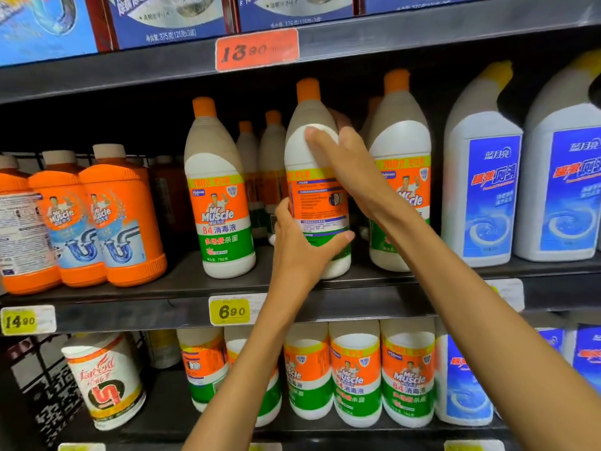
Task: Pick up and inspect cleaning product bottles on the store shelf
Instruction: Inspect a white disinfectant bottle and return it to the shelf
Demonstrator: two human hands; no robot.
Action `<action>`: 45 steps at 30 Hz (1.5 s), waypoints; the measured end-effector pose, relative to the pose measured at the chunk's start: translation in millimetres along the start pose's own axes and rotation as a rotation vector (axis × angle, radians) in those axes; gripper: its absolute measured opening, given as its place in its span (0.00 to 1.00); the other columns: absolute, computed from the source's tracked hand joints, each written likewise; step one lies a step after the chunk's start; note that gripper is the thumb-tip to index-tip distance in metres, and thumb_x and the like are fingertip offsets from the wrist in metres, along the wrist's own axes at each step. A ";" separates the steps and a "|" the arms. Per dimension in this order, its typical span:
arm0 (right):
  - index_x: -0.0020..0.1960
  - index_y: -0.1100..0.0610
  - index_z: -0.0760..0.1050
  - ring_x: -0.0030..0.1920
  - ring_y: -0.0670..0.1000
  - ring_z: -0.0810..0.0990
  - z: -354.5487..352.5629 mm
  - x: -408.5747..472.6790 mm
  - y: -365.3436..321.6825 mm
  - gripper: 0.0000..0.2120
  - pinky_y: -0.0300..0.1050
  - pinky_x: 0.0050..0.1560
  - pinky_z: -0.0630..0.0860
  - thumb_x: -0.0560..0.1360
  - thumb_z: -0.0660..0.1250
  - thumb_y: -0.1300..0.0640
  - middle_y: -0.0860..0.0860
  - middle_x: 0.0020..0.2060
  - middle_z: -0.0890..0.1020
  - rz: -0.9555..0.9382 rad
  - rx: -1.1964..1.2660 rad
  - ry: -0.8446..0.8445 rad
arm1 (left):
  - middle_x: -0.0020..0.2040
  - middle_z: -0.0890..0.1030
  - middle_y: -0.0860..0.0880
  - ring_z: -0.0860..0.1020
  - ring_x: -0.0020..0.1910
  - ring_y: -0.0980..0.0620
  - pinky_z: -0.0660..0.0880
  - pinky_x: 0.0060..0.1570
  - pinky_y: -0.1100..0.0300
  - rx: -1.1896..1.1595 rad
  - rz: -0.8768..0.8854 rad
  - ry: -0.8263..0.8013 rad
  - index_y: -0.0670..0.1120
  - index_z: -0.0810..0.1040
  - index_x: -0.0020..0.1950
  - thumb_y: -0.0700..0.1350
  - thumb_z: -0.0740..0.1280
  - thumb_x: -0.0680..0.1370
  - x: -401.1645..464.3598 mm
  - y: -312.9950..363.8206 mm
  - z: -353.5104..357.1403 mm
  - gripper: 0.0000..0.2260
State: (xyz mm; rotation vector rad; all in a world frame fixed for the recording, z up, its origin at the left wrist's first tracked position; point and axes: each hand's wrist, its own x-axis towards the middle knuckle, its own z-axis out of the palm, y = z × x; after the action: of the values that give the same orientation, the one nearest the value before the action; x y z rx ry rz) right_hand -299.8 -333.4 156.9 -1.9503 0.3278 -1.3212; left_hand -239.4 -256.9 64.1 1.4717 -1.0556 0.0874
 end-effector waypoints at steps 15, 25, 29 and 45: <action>0.61 0.61 0.63 0.54 0.52 0.76 -3.1 -8.5 8.5 0.28 0.46 0.49 0.76 0.73 0.68 0.44 0.56 0.57 0.73 0.038 -0.045 0.011 | 0.69 0.71 0.45 0.72 0.65 0.50 0.69 0.66 0.54 -0.187 -0.175 -0.125 0.46 0.53 0.77 0.41 0.74 0.71 1.9 -11.1 -19.2 0.41; 0.55 0.59 0.63 0.54 0.54 0.73 2.1 -8.6 -1.7 0.30 0.45 0.49 0.72 0.66 0.76 0.45 0.55 0.53 0.71 -0.043 -0.219 0.095 | 0.59 0.64 0.49 0.65 0.60 0.52 0.64 0.59 0.64 0.016 -0.076 0.125 0.46 0.64 0.61 0.49 0.79 0.64 -2.5 -8.6 1.4 0.33; 0.58 0.59 0.64 0.52 0.53 0.78 -11.0 -2.1 -0.8 0.26 0.47 0.48 0.78 0.69 0.75 0.53 0.53 0.51 0.75 0.142 0.133 -0.056 | 0.67 0.72 0.44 0.72 0.65 0.49 0.72 0.62 0.60 -0.324 -0.182 -0.163 0.43 0.62 0.69 0.36 0.73 0.71 9.2 -11.8 -26.4 0.31; 0.49 0.53 0.67 0.41 0.45 0.81 1.4 -6.3 8.4 0.16 0.35 0.36 0.79 0.74 0.66 0.42 0.50 0.43 0.79 0.113 0.098 0.032 | 0.58 0.73 0.49 0.75 0.55 0.53 0.72 0.49 0.66 0.037 -0.096 -0.021 0.49 0.63 0.57 0.50 0.79 0.65 4.2 -8.7 -1.5 0.31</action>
State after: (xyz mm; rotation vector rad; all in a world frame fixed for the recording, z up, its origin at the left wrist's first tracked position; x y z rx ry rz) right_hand -299.8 -334.9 146.5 -1.8054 0.3761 -1.2727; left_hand -230.7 -259.5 60.5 1.5576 -1.0031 0.0242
